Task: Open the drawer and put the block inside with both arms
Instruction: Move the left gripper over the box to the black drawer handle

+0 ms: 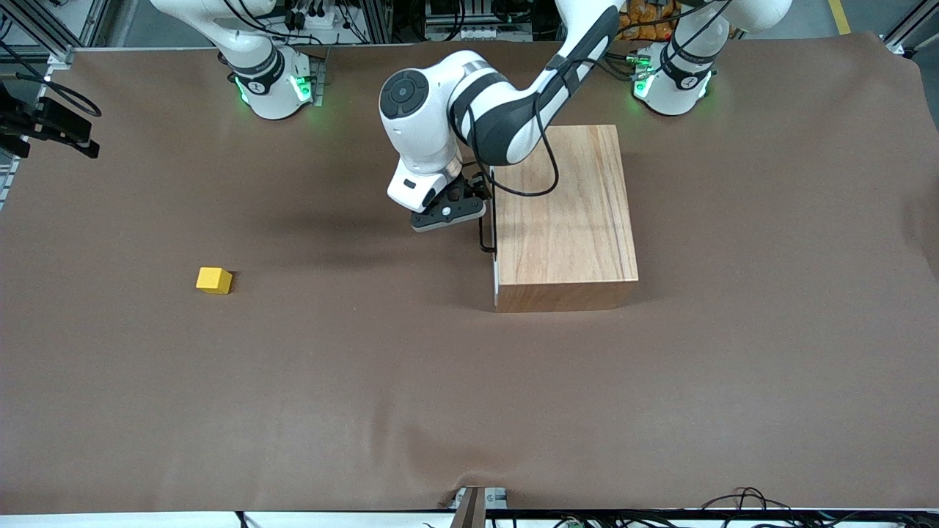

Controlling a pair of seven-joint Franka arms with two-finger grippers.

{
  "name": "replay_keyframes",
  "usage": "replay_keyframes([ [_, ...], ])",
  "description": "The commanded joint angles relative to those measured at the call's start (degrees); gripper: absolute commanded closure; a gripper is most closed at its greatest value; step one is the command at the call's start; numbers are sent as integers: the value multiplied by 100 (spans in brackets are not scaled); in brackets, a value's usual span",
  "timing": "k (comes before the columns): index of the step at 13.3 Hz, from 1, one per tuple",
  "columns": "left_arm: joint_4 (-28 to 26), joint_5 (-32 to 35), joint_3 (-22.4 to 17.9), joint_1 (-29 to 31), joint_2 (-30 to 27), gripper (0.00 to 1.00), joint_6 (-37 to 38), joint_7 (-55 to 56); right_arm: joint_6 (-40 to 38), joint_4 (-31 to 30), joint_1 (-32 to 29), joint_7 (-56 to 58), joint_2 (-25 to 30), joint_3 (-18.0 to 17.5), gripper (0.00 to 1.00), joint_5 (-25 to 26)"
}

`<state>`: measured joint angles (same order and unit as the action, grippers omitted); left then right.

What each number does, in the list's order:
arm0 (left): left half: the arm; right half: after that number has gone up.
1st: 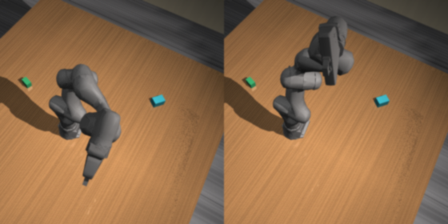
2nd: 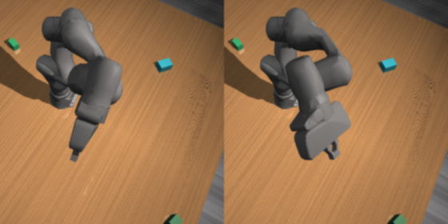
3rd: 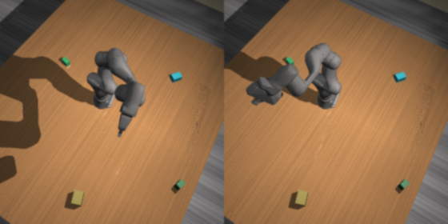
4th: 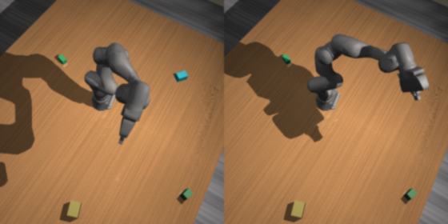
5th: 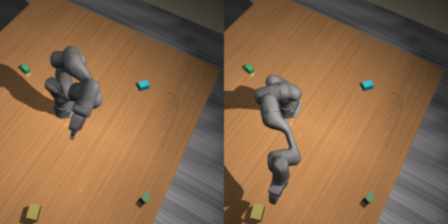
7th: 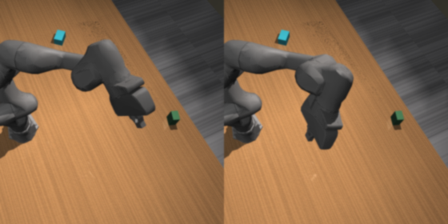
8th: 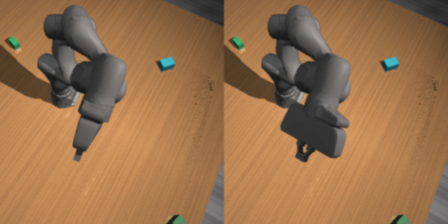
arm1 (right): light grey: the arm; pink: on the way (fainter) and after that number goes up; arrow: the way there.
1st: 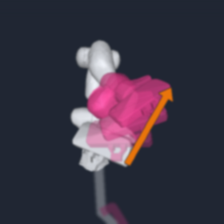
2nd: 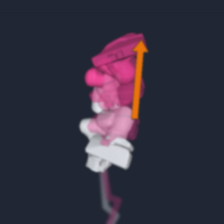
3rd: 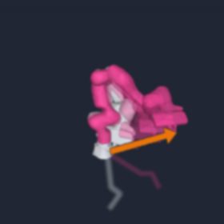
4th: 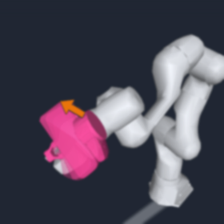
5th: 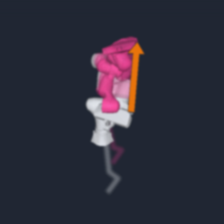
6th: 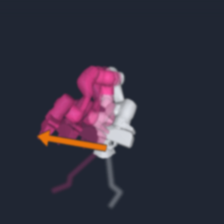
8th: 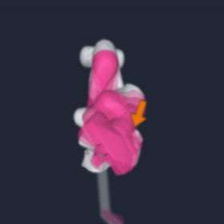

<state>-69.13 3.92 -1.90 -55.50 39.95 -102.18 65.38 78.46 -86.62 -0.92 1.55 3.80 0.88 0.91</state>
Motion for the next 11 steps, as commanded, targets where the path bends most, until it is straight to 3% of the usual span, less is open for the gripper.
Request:
replay_keyframes([
  [1, 93, 214, -47, -128, 162, 0, 66, 2, -59, 92, -128, 65, -46, -88, 0, 24],
  [11, -39, 478, -38, -207, 285, 0, 154, -701, -50, 92, -128, 29, -72, -88, 0, 24],
])
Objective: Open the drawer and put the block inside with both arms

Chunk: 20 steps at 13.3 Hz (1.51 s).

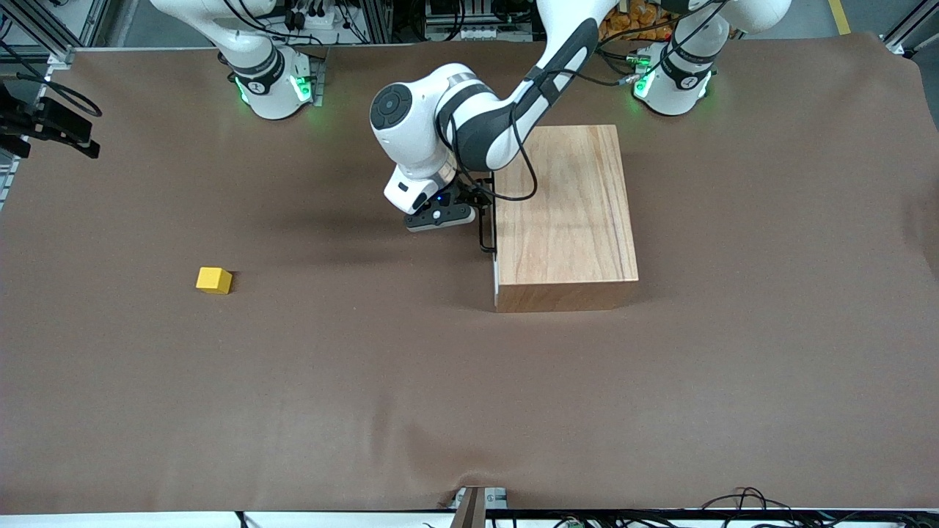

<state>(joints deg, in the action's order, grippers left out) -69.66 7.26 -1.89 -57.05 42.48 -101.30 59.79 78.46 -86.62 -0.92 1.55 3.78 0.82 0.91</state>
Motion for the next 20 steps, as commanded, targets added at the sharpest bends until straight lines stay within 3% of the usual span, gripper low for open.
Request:
replay_keyframes([
  [1, 6, 144, -39, -43, 41, 0, 67, -204, -50, 92, -128, 30, -106, -82, 0, 24],
  [14, 67, 92, -31, -105, 287, 0, 32, -257, -59, 92, -128, 21, -115, -82, 0, 15],
  [20, 164, 39, 57, -114, 278, 0, -504, -161, -68, 83, -137, 30, -115, -73, 0, 15],
])
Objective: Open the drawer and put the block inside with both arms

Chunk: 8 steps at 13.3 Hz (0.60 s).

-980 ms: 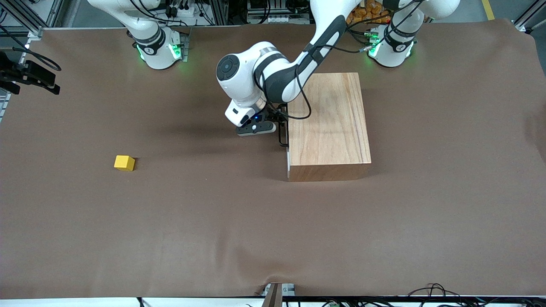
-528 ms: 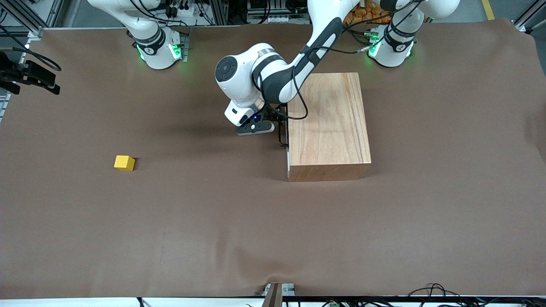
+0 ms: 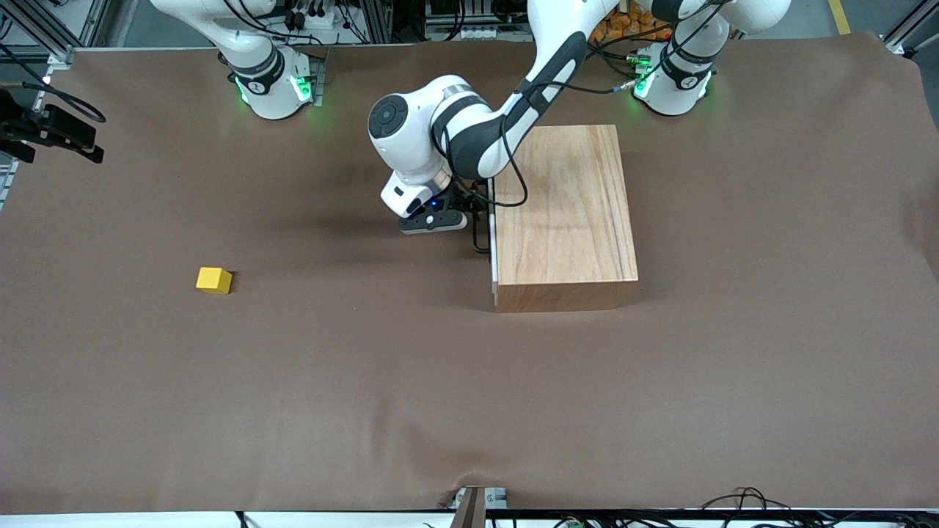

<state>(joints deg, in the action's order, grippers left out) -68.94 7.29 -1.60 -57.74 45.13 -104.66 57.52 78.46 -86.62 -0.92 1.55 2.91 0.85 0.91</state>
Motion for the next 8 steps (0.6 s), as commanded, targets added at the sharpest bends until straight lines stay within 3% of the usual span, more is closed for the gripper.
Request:
replay_keyframes([
  [1, 91, 36, 54, -45, 31, 0, -204, 57, -68, 83, -137, 30, -27, -77, 0, 15],
  [8, 91, -17, 274, -45, 40, 0, -853, 57, -68, 92, -137, 30, -27, -77, 0, 24],
])
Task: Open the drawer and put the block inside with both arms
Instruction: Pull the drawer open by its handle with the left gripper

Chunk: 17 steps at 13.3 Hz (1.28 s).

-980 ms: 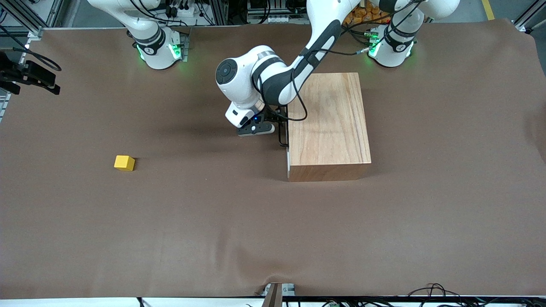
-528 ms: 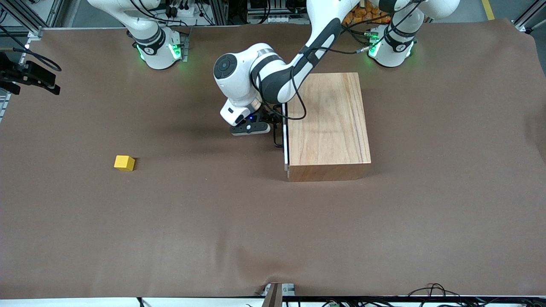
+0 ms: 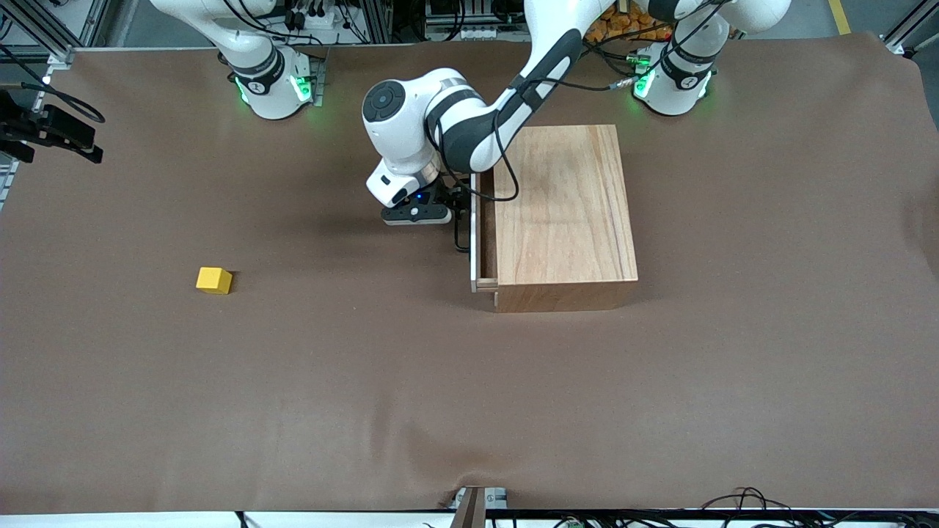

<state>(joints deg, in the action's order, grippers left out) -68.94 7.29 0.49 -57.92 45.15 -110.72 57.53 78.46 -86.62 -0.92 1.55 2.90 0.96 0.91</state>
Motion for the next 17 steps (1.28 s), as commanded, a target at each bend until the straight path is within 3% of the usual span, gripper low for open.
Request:
replay_keyframes([
  [1, 92, -78, 65, -26, 46, 0, -370, 57, -67, 92, -137, 30, -26, -87, 0, 24],
  [10, 135, -131, 214, -53, 187, 0, -1329, 57, -67, 92, -137, 12, -26, -87, 0, 24],
  [15, 144, -131, 425, -53, 108, 0, -1400, 74, -67, 101, -145, 38, -148, -96, 0, 24],
  [17, 144, -131, 443, -44, -198, 0, -1007, 127, -67, 110, -136, 47, -193, -96, 0, 24],
])
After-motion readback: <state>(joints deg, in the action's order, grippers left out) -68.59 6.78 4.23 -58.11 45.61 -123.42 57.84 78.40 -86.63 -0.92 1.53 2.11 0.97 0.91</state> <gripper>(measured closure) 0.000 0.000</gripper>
